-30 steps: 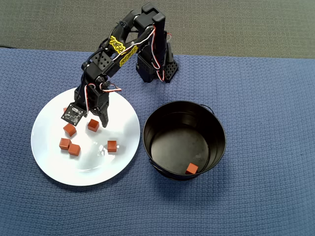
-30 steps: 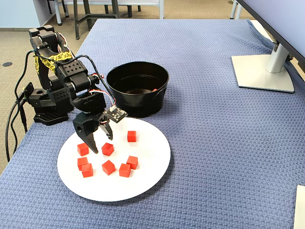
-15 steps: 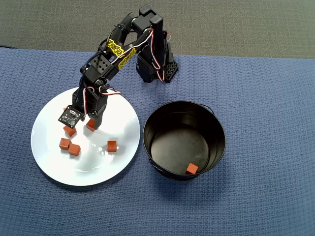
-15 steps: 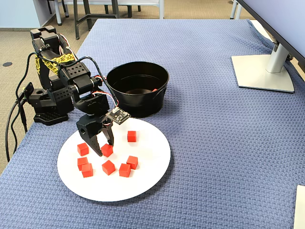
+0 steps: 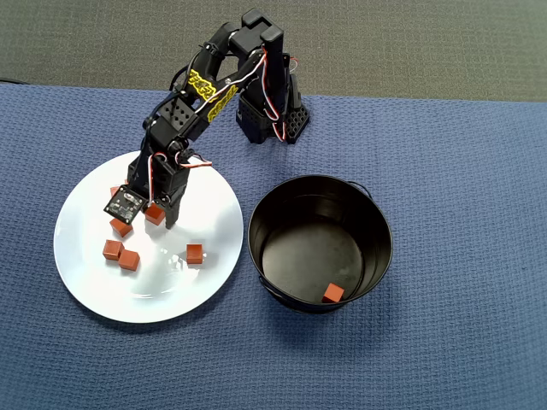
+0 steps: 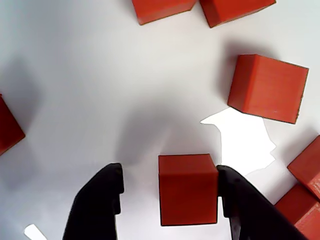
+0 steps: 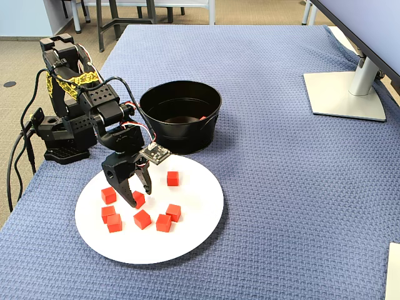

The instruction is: Pick up the red cubes from the white plate and place them in the black recipient

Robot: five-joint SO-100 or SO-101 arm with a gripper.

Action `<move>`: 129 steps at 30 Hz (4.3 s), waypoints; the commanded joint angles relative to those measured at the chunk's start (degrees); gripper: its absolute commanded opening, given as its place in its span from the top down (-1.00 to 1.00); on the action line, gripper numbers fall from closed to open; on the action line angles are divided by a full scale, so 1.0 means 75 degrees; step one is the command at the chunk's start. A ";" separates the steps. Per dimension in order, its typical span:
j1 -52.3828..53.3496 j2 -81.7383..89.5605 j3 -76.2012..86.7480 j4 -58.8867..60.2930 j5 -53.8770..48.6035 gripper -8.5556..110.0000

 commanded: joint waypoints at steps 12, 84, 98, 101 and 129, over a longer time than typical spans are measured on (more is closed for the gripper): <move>0.0129 0.0223 0.0187 -0.0281 0.0187 0.85; -0.2730 -0.1816 -0.3551 0.3164 0.9340 0.54; -0.2520 -0.2168 -0.3363 0.2438 0.9434 0.81; -0.2531 -0.2063 -0.3281 0.2438 0.9469 0.86; -0.6820 0.3480 -0.2344 0.4969 1.2527 0.23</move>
